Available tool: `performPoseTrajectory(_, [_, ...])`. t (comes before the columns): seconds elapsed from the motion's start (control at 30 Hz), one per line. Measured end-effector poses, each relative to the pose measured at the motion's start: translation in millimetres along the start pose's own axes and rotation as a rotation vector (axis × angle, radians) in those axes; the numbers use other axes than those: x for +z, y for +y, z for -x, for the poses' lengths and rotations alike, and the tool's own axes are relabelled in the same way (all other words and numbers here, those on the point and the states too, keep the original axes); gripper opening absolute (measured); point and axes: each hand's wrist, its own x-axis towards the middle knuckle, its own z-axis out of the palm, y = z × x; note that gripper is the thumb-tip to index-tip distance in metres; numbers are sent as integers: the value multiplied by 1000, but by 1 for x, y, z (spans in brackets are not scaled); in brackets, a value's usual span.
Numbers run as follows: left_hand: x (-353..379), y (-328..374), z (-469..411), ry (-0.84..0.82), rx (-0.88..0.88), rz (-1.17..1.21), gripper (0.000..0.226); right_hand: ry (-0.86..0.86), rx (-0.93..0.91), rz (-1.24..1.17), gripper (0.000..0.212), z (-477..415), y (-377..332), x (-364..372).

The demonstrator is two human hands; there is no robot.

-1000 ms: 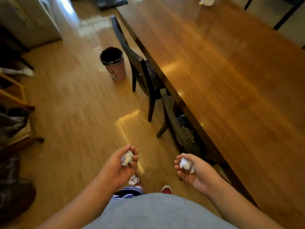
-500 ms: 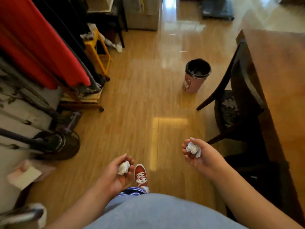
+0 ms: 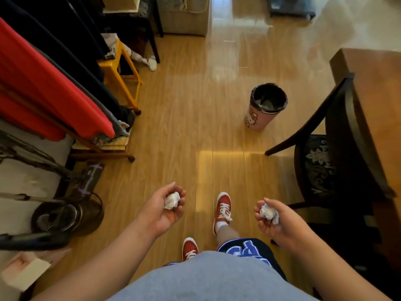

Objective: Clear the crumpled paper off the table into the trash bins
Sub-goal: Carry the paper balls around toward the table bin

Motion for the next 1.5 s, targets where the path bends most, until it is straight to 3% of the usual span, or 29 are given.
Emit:
performPoseTrajectory(0.17, [66, 56, -50, -72, 36, -43, 17, 29, 52, -14, 23, -47, -55, 1])
performPoseTrajectory(0.4, [136, 125, -99, 11, 78, 0, 22, -6, 47, 101, 24, -117, -169, 42])
performPoseTrajectory(0.63, [147, 176, -120, 154, 101, 143, 24, -151, -22, 204, 23, -155, -281, 135])
performPoseTrajectory(0.9, [153, 267, -183, 191, 104, 212, 23, -282, -23, 207, 18, -211, -379, 253])
performPoseTrajectory(1.17, [215, 396, -261, 112, 40, 64, 17, -181, -45, 98, 19, -261, -458, 301])
performPoseTrajectory(1.5, [362, 511, -345, -54, -5, -154, 24, 41, -48, -123, 32, -293, -536, 253])
